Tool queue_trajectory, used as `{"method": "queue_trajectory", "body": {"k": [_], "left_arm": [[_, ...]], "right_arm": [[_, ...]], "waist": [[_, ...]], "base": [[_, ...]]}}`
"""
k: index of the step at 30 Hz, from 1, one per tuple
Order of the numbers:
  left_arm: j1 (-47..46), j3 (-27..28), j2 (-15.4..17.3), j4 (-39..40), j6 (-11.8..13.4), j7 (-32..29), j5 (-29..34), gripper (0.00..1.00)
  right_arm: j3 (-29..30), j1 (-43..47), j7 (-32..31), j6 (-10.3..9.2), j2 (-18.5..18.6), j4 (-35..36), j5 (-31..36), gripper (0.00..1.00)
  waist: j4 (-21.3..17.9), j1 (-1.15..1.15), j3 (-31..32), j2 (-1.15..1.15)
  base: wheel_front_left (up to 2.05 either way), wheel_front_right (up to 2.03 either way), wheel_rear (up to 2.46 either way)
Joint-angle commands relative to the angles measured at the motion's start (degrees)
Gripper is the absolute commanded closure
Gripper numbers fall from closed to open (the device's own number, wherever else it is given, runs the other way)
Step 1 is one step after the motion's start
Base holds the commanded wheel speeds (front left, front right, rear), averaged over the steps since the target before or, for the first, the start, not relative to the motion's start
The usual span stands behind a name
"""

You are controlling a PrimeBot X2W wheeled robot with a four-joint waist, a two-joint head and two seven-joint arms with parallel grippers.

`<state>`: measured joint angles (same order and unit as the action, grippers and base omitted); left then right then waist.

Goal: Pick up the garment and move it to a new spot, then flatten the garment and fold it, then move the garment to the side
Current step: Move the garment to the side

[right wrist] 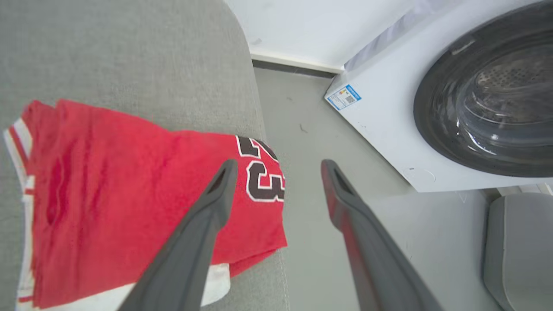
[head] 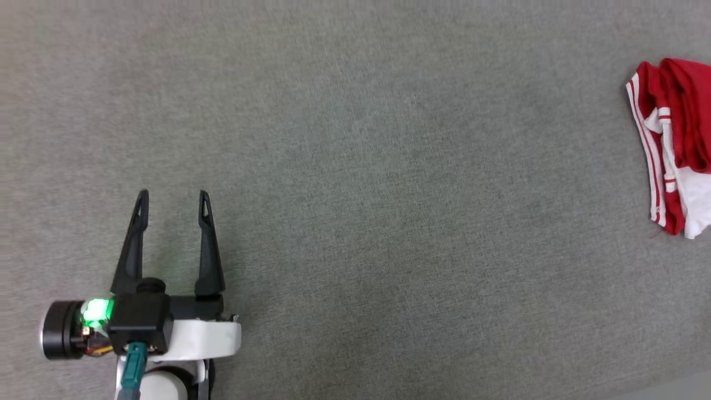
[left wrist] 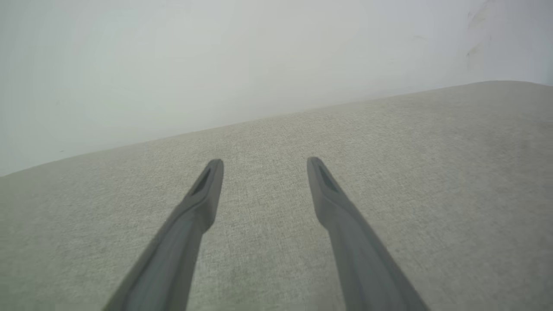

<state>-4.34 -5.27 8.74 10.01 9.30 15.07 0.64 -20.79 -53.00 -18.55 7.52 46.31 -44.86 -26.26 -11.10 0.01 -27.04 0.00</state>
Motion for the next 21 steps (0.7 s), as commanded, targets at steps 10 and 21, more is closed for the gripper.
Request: {"method": "queue_trajectory", "body": {"k": [10,21], "left_arm": [[5.50,-1.51,-1.52,-1.20,1.21,0.12,-1.04,0.00],[9.42,-1.33,-2.54,-2.58,1.07,0.12,-1.72,0.00]], "right_arm": [[5.92,-1.69,20.51,-0.07,-5.72,4.46,7.64,0.00],[10.64,8.89,33.43,-0.07,-19.06,14.04,15.06,0.00]], "waist": [[3.88,-0.01,11.44,0.00],[7.20,-0.01,17.82,0.00]], "base": [[0.00,0.00,0.00],[0.00,0.00,0.00]]}}
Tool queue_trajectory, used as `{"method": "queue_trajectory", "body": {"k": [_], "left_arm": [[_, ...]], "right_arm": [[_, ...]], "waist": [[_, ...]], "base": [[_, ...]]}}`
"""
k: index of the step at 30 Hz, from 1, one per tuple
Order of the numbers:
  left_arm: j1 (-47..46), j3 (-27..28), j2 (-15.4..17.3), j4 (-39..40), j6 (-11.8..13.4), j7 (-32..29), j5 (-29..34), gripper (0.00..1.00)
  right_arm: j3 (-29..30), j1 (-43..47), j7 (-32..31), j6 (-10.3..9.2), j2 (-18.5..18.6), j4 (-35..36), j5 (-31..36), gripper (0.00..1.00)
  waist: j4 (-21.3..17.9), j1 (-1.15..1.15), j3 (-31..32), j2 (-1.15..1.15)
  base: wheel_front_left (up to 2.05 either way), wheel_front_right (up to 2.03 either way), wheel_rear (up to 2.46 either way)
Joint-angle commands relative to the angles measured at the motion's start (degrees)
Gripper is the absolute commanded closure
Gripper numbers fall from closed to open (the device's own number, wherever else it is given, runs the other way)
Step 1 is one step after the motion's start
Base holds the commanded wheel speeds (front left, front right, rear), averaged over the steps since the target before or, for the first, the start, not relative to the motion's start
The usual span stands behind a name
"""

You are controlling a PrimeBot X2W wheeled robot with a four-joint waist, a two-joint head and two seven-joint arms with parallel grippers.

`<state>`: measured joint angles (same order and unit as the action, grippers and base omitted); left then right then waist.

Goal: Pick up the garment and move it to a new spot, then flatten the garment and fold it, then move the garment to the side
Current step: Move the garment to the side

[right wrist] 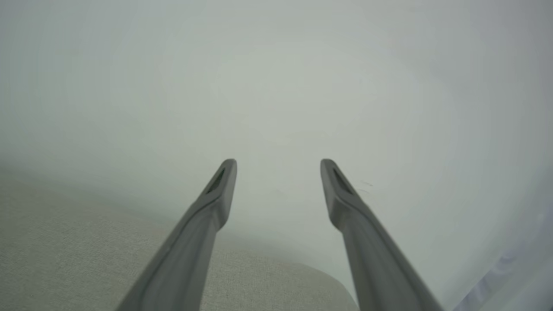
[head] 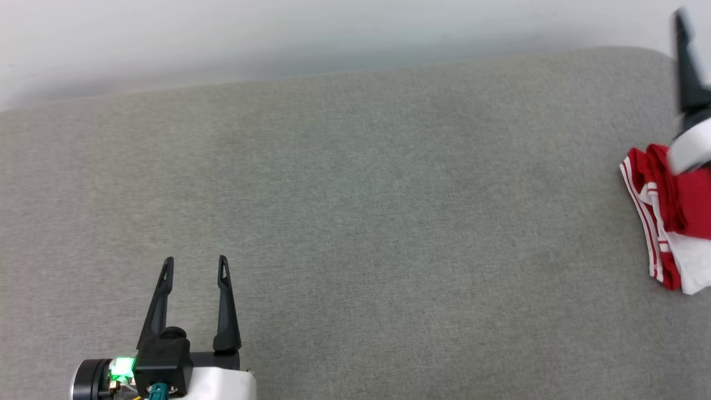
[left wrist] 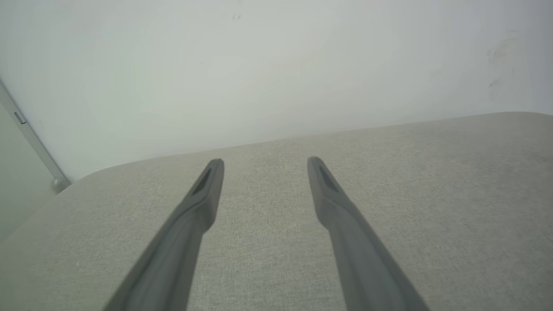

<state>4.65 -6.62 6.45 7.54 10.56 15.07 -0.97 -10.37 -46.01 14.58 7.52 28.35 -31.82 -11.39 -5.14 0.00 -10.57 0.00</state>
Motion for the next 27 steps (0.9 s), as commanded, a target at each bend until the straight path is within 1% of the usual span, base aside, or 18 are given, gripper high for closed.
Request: {"method": "queue_trajectory", "body": {"k": [1,4,6,10,13,19,23,27], "left_arm": [[0.67,-0.05,-0.32,-0.35,-0.31,0.12,-0.05,0.00],[0.96,-0.41,-0.48,-1.24,-0.86,0.12,-0.11,0.00],[0.86,-0.52,-0.52,-1.73,-1.30,0.12,-0.09,0.00],[1.47,-0.55,-0.48,-2.92,-1.82,0.12,0.02,0.00],[2.07,-0.25,-0.50,-3.85,-1.95,0.12,-0.13,0.00],[3.41,-0.12,-0.75,-5.26,-2.43,0.12,-0.24,0.00],[4.41,-0.06,-0.87,-6.00,-2.81,0.12,-0.29,0.00],[5.26,0.17,-0.97,-6.51,-3.08,0.12,-0.33,0.00]], "right_arm": [[0.39,3.70,0.49,-0.07,-2.35,2.44,0.66,0.00],[1.54,9.43,0.62,-0.07,-5.58,8.19,1.23,0.00],[1.83,13.84,0.54,-0.07,-7.04,11.59,1.43,0.00],[4.08,21.82,0.55,-0.07,-10.46,16.34,0.51,0.00],[6.40,27.66,0.56,-0.06,-13.45,18.37,-0.23,0.00],[10.52,38.41,0.56,-0.06,-18.11,23.14,1.91,0.00],[12.40,44.90,0.57,-0.05,-20.79,25.84,3.02,0.00],[13.33,49.52,0.56,-0.06,-22.54,28.05,3.72,0.00]], "waist": [[1.60,0.00,1.82,0.00],[2.80,0.00,3.21,0.00],[3.51,0.00,4.01,0.00],[4.61,0.00,5.65,0.00],[5.21,0.00,6.77,0.00],[6.24,0.00,8.75,0.00],[6.54,0.00,10.12,0.00],[6.59,0.00,10.92,0.00]], "base": [[0.00,0.00,0.00],[0.00,0.00,0.00],[0.00,0.00,0.00],[0.00,0.00,0.00],[0.00,0.00,0.00],[0.00,0.00,0.00],[0.00,0.00,0.00],[0.00,0.00,0.00]]}}
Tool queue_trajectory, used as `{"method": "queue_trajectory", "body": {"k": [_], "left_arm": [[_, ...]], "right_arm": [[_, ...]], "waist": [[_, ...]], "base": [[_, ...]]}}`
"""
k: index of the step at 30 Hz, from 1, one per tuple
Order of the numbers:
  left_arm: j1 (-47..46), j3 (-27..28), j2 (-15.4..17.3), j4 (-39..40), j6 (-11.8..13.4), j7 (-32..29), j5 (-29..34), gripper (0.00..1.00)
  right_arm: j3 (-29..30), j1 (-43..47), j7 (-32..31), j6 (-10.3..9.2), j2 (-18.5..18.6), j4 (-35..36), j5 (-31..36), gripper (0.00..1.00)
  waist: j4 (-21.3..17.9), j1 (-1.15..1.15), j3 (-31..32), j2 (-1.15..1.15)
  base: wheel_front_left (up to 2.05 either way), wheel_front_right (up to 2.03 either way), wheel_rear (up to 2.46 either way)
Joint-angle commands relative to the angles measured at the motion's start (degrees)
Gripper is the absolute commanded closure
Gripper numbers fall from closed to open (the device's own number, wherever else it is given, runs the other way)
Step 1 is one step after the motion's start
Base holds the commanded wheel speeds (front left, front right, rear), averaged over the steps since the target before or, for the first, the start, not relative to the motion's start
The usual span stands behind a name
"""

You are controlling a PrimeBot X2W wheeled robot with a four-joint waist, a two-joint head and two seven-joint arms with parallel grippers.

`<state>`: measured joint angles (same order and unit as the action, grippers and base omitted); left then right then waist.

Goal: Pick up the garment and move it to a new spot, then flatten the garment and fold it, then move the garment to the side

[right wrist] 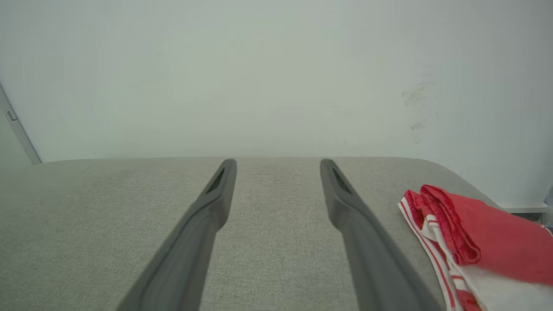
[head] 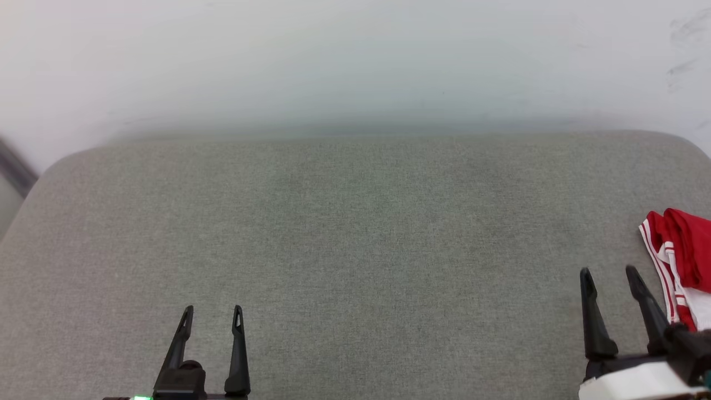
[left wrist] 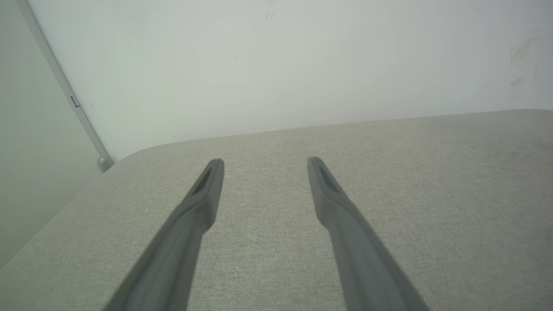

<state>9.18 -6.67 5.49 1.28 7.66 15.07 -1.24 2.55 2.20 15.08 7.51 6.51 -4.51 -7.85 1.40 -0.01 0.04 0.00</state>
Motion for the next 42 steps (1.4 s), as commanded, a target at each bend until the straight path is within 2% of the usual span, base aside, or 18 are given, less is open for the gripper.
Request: {"method": "queue_trajectory", "body": {"k": [1,11,20,21,26,42], "left_arm": [[0.95,0.25,-0.03,-0.40,-0.38,0.12,-0.14,0.00],[2.48,1.25,-0.86,-1.40,-2.68,0.12,-1.52,0.00],[2.93,2.42,-1.61,-1.51,-3.88,0.12,-1.41,0.00],[2.35,2.24,-1.57,-1.51,-3.90,-0.01,-1.50,1.00],[2.32,1.92,-1.80,-3.99,-4.08,-0.38,-2.42,1.00],[-1.50,3.15,-1.05,-6.36,-6.38,-3.93,-22.19,1.00]], "right_arm": [[0.49,2.24,0.07,-0.05,-1.04,1.12,0.37,0.00],[0.65,7.68,0.08,-0.05,-3.10,5.20,-0.05,0.00],[0.48,8.92,0.08,-0.05,-3.66,7.09,-0.07,0.00],[0.47,8.43,0.01,0.00,-3.36,6.74,-0.12,1.00],[0.28,8.69,-0.19,0.00,-3.36,4.18,-1.02,1.00],[-0.08,4.97,-3.80,0.00,-2.50,1.40,-19.67,1.00]], "waist": [[0.08,0.01,0.51,0.00],[0.13,0.01,1.98,0.00],[0.33,0.01,2.31,0.00],[0.32,0.01,2.32,0.00],[0.31,0.01,2.31,0.00],[0.09,0.01,1.99,0.00]], "base": [[0.00,0.00,0.00],[0.00,0.00,0.00],[0.00,0.00,0.00],[0.00,0.00,0.00],[0.00,0.00,0.00],[0.00,0.00,0.00]]}}
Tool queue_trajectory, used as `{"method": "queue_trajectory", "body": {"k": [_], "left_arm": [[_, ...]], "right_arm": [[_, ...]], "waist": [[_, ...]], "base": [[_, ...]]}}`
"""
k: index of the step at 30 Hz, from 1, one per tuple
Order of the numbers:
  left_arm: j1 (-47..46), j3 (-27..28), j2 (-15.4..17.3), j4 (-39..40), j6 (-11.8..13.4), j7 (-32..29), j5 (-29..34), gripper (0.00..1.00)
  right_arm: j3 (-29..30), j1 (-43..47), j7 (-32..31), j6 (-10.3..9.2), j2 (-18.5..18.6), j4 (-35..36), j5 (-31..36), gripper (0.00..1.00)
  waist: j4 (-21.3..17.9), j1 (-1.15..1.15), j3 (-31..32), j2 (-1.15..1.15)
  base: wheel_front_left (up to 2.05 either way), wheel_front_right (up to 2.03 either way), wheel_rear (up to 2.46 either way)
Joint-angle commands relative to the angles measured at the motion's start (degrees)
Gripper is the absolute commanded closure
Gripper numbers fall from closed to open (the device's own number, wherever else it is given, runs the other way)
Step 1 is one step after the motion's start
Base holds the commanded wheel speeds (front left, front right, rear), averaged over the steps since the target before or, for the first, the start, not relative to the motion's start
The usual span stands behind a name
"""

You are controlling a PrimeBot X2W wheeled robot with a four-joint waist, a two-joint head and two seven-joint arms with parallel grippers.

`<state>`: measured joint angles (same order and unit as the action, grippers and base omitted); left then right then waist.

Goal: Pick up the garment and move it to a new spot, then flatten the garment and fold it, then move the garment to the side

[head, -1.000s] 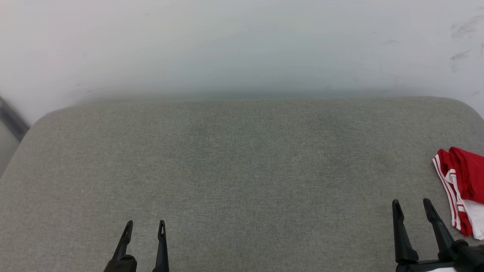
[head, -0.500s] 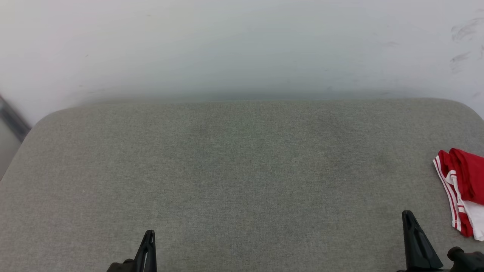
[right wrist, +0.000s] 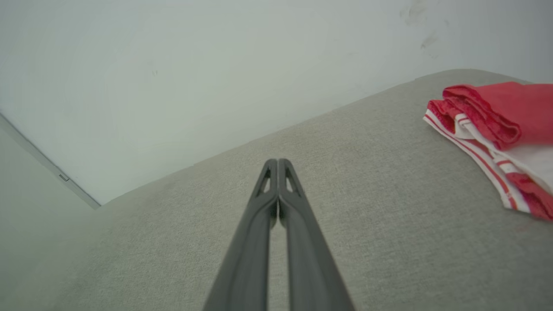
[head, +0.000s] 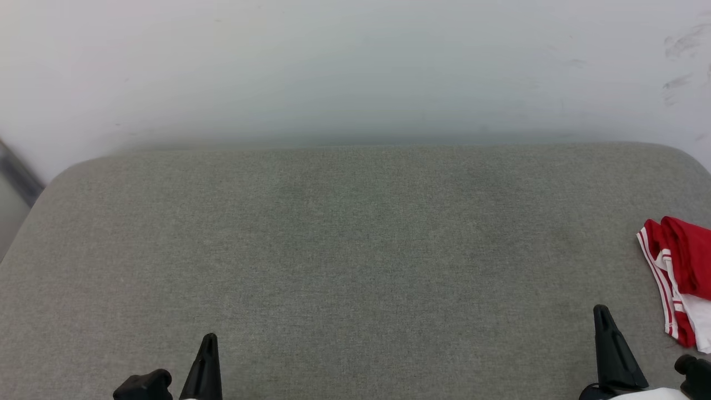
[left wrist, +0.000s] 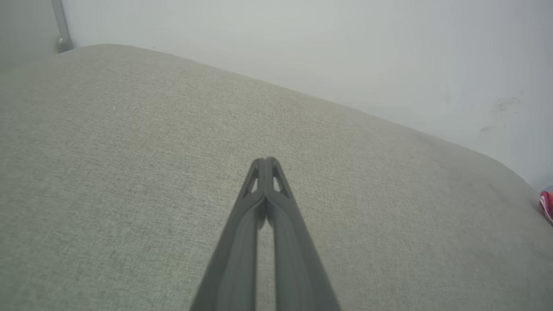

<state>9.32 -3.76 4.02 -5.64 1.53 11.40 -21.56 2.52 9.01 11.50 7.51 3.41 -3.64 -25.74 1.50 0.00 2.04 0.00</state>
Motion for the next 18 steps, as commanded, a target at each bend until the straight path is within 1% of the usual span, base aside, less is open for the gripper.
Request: {"method": "queue_trajectory", "body": {"k": [1,18], "left_arm": [[-1.85,0.31,0.45,0.40,-0.40,-0.46,-2.93,1.00],[-5.21,1.70,0.82,-1.74,-2.50,-3.77,-19.75,1.00]], "right_arm": [[-0.06,-2.04,-0.42,-0.01,0.64,0.38,-2.79,1.00],[-0.01,-5.22,-3.84,-0.01,1.08,-2.07,-18.58,1.00]], "waist": [[-0.02,0.00,-0.03,0.00],[-0.25,0.00,-0.38,0.00]], "base": [[0.00,0.00,0.00],[0.00,0.00,0.00]]}}
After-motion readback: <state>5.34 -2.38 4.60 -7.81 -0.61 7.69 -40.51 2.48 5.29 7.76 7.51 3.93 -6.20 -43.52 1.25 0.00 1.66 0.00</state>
